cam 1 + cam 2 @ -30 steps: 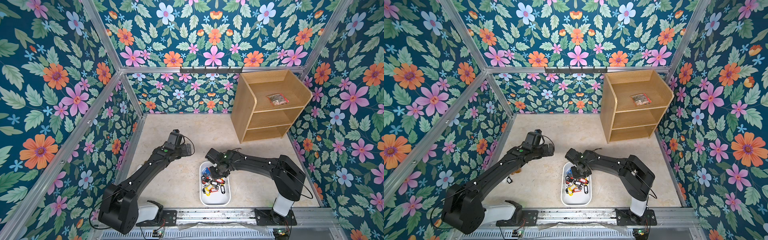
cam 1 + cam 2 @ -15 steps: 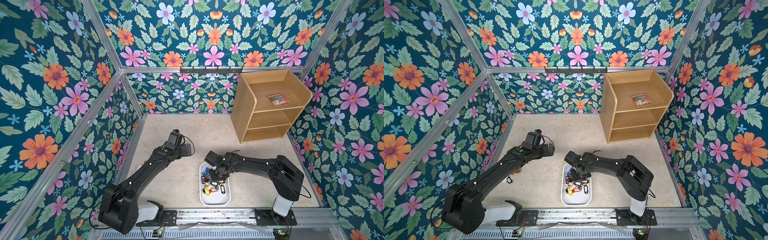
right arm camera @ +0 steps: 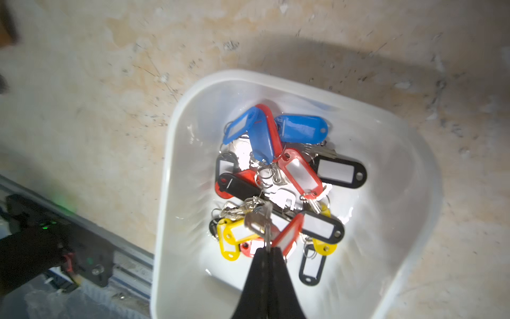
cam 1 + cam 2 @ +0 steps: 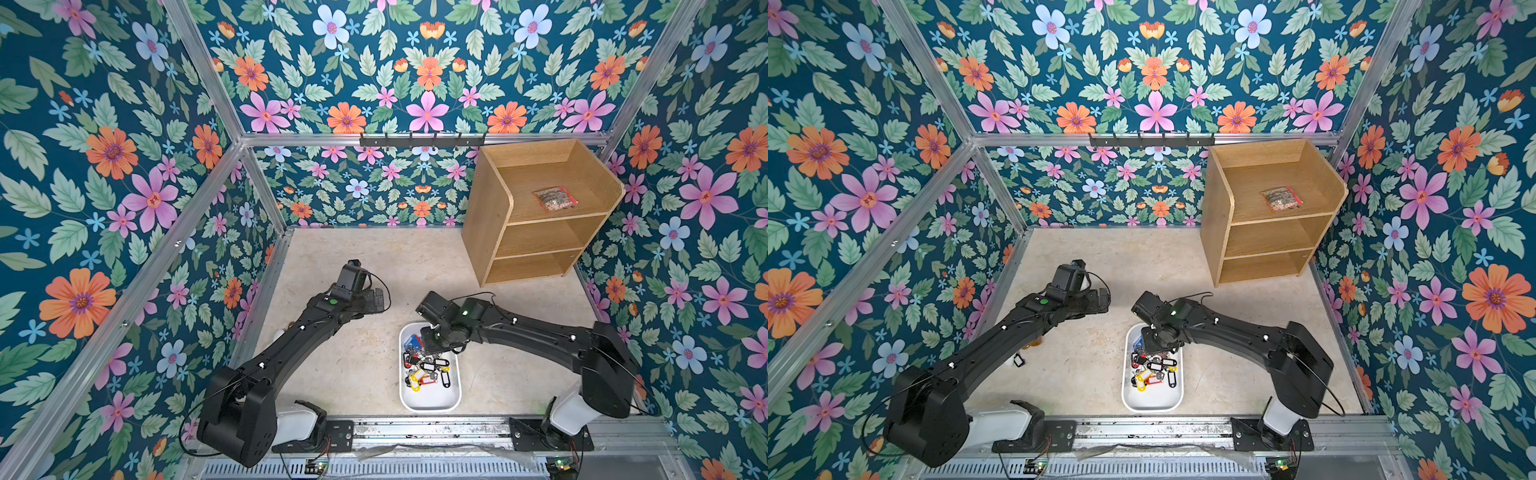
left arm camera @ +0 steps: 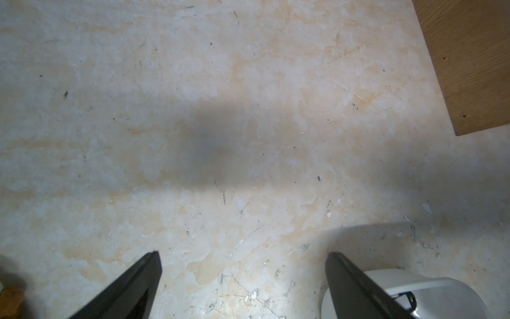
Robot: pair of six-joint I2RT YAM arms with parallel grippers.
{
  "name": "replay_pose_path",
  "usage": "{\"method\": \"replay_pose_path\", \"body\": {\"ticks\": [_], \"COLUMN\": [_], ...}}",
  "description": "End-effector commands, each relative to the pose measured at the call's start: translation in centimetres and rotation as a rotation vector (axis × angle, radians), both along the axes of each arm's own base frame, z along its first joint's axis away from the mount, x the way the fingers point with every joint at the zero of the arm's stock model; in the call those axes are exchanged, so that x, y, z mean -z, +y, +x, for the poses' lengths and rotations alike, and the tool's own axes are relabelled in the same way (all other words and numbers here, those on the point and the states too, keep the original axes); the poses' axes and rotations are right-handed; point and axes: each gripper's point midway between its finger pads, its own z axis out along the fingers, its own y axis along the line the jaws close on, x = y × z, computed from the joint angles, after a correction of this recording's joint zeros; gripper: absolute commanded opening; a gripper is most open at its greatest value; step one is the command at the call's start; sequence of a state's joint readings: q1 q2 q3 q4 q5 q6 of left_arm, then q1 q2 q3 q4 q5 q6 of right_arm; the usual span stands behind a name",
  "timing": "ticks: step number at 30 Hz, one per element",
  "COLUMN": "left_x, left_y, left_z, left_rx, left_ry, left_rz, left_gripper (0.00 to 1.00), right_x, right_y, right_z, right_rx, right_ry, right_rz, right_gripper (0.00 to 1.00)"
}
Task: Take the keys out of the storage box
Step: Place the key at the center of the board.
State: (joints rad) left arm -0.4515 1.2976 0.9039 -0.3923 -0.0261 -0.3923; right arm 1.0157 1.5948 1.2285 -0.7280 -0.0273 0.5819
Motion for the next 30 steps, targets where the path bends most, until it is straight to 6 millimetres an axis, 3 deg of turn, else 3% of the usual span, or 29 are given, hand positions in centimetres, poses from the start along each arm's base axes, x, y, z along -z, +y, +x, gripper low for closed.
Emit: {"method": "replay_pose_path", "body": {"ticks": [1, 6, 10, 16, 23, 25, 29, 30], "left_x": [-0.2, -0.3, -0.3, -0.3, -0.1, 0.0, 0.0, 0.1], "left_y": [-0.1, -0.2, -0.3, -0.6, -0.7, -0.7, -0.7, -0.7], "left_z": [0.1, 0.1, 0.0, -0.1, -0.1, -0.1, -0.2, -0.2], "left_rx": [0.001, 0.003, 0.007, 0.014, 0.019, 0.019, 0.019, 0.019], "left_ry": [-0.006, -0.008, -0.009, -0.009, 0.000, 0.000, 0.002, 0.003], "left_rz": [-0.001, -0.004, -0.005, -0.007, -0.004, -0.002, 0.002, 0.003], "left_gripper": [0.99, 0.99, 0.99, 0.99, 0.99, 0.99, 0.99, 0.99], "right_x": [-2.0, -4.2, -3.5, 0.7, 4.9, 5.4, 4.7, 4.0], "right_y": [-1.6, -4.9, -9.4, -16.1, -18.2, -18.5, -19.4, -19.6], "right_z": [0.1, 1.0, 2.2, 3.6, 4.0, 4.2, 4.5, 4.6], "right_rx": [0.050, 0.128, 0.243, 0.436, 0.483, 0.489, 0.514, 0.524], "right_ry": [-0.038, -0.090, -0.094, -0.052, -0.001, 0.002, -0.018, -0.028], "right_rz": [-0.018, -0.014, -0.025, -0.016, -0.074, -0.105, -0.149, -0.153], "right_gripper": [0.00, 0.00, 0.00, 0.00, 0.00, 0.10, 0.53, 0.59]}}
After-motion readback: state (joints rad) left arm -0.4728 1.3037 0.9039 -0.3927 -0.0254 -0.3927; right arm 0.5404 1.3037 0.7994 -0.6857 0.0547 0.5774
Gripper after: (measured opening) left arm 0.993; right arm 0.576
